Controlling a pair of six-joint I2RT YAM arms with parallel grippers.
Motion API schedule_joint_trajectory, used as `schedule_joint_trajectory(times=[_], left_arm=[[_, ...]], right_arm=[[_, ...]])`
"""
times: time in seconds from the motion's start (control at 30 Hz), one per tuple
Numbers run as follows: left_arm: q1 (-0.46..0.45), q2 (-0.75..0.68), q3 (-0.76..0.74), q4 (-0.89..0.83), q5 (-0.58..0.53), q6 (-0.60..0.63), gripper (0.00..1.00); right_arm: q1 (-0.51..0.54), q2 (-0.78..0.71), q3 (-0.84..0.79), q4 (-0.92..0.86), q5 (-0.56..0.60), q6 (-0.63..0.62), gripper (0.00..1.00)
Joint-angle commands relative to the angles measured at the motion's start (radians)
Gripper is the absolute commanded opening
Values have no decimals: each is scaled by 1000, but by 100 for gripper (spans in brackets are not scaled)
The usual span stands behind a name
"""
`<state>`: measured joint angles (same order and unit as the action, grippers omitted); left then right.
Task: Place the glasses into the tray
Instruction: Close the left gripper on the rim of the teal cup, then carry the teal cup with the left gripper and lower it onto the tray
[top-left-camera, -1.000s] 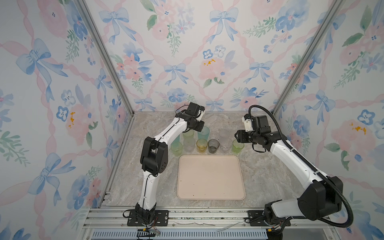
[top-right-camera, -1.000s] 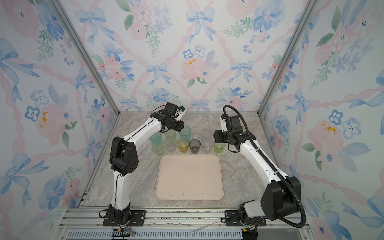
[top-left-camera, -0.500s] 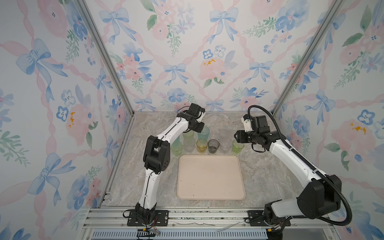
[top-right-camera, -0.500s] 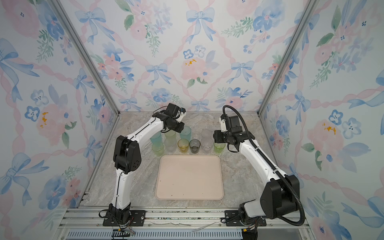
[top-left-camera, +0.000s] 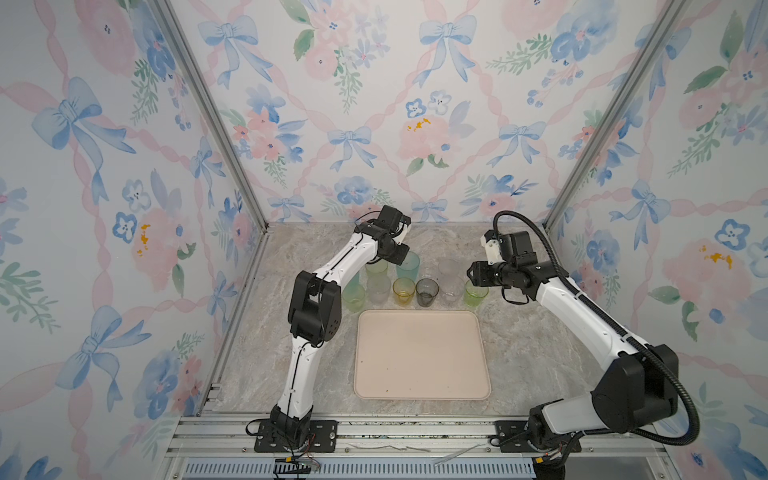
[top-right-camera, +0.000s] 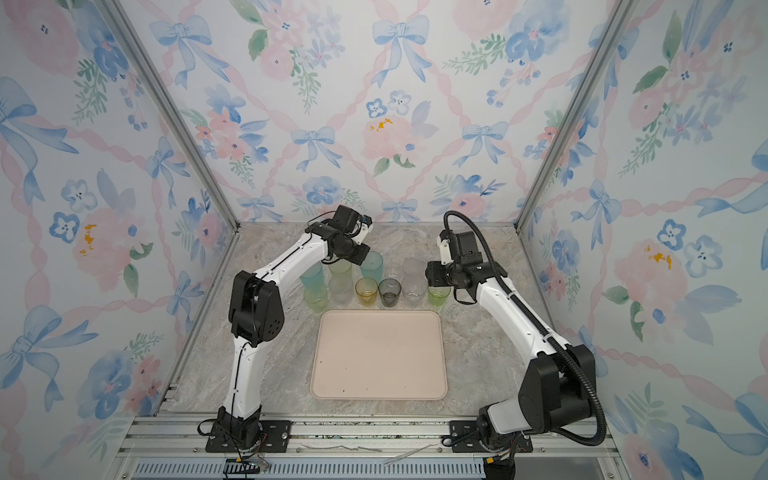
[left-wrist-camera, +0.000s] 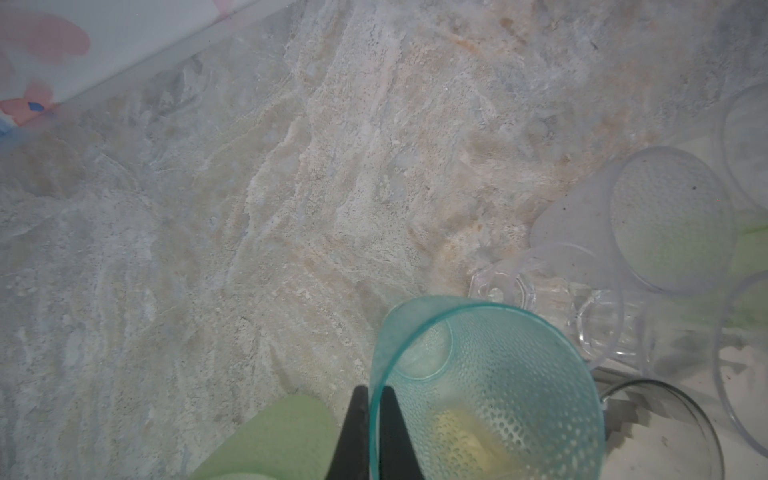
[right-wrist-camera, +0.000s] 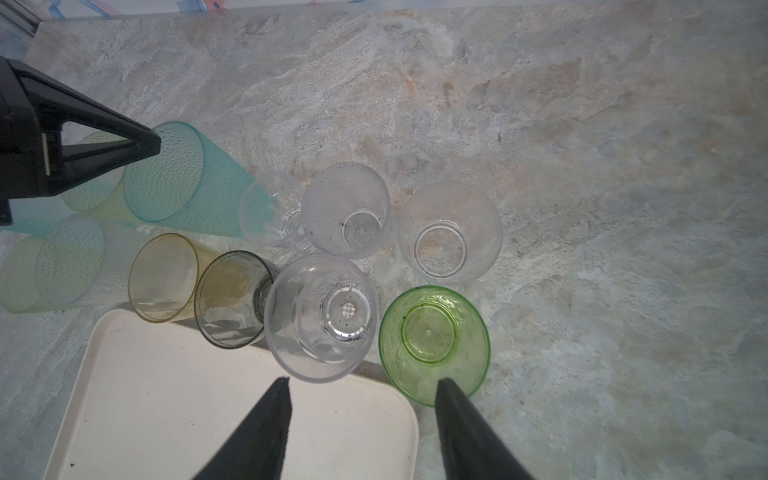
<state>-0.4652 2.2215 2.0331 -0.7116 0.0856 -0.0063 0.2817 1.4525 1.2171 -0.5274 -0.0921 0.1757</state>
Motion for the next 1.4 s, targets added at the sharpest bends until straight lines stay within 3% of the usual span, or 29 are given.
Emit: schedule_joint_trajectory(times=[0.0,0.33,0.47,0.7,0.83,0.97,1.17,1.37], left_arm=[[-4,-11,39,-12,-21,17,1],[-28,-170,95,-6,-81,48,0],[-52,-298,27,-8,-119,54,0],[-154,-623,-322,-12,-246,-5,1],[-213,-843,-582,-18,-266,-123,2],[-263,-1007,-752,-70,-278,-241,3],[-287,-1113,-900,-147,-270,-352,3],[-296,-1124,-1033,-146,-195,-420,3]], right_arm=[[7,1,19,9,-14,4,59],[8,-54,-14,15,-11,13,59],[10,-86,-26,10,-5,15,59],[25,-142,-53,-3,1,19,58],[56,-166,-65,-15,12,25,59],[105,-171,-57,-28,27,31,59],[221,-139,-25,-33,66,42,59],[308,-94,13,-46,93,42,59]])
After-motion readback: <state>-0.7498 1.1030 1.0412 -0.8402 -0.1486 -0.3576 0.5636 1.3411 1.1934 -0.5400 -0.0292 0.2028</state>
